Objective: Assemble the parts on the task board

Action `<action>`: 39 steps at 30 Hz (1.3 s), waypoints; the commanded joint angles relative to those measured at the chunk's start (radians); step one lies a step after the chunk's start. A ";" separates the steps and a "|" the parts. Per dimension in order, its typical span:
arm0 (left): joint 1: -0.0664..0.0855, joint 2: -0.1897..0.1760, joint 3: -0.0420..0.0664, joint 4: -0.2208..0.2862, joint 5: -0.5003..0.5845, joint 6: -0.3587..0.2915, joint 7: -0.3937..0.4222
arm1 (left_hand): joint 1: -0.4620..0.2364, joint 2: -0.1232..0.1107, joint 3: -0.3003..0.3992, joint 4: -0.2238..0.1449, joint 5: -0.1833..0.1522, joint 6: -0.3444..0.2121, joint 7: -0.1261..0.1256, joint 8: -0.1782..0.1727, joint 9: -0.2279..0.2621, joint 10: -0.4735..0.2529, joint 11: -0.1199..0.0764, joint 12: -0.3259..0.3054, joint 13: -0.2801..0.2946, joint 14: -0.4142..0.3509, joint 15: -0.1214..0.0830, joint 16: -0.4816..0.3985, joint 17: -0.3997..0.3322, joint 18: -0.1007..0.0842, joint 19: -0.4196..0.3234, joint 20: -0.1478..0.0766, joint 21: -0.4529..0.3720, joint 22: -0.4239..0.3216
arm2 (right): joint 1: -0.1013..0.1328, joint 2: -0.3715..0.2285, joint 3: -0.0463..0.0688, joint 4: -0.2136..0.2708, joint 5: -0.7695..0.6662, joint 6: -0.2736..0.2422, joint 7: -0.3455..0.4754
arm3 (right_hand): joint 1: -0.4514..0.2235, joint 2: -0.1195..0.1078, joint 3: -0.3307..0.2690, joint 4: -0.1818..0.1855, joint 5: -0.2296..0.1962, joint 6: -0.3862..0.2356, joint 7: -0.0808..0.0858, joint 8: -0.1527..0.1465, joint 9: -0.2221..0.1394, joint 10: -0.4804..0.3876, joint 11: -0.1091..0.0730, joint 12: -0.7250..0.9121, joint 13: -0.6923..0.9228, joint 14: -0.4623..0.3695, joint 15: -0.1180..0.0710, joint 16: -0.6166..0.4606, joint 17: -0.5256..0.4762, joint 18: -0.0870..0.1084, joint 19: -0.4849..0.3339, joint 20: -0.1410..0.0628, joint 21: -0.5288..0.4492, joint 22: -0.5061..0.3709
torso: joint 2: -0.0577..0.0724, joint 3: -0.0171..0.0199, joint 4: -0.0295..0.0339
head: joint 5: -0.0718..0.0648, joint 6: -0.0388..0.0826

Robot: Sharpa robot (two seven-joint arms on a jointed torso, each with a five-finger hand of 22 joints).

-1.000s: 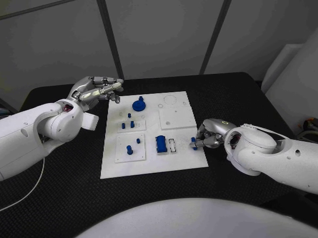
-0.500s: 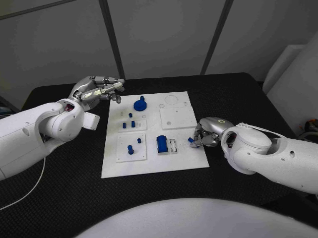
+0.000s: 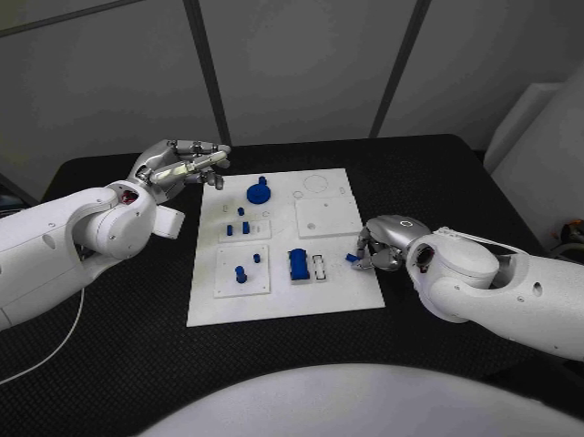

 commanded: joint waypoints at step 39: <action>0.001 0.006 0.001 0.017 0.005 0.028 -0.007 | -0.004 0.015 0.000 0.004 0.001 -0.017 0.006 0.004 -0.002 -0.016 0.004 0.005 0.001 -0.009 0.002 -0.008 0.002 -0.013 -0.001 0.009 -0.010 -0.003 | -0.003 0.052 -0.003 0.044 0.437 -0.120 -0.020 | -0.024 0.034 0.129 0.064 0.029 0.075 -0.028 -0.024 -0.028 0.023 -0.017 0.034 0.027 0.076 -0.017 0.014 0.120 0.003 0.024 -0.010 0.021 0.033 | 0.002 -0.0006 0.0016 | 0.011 0.000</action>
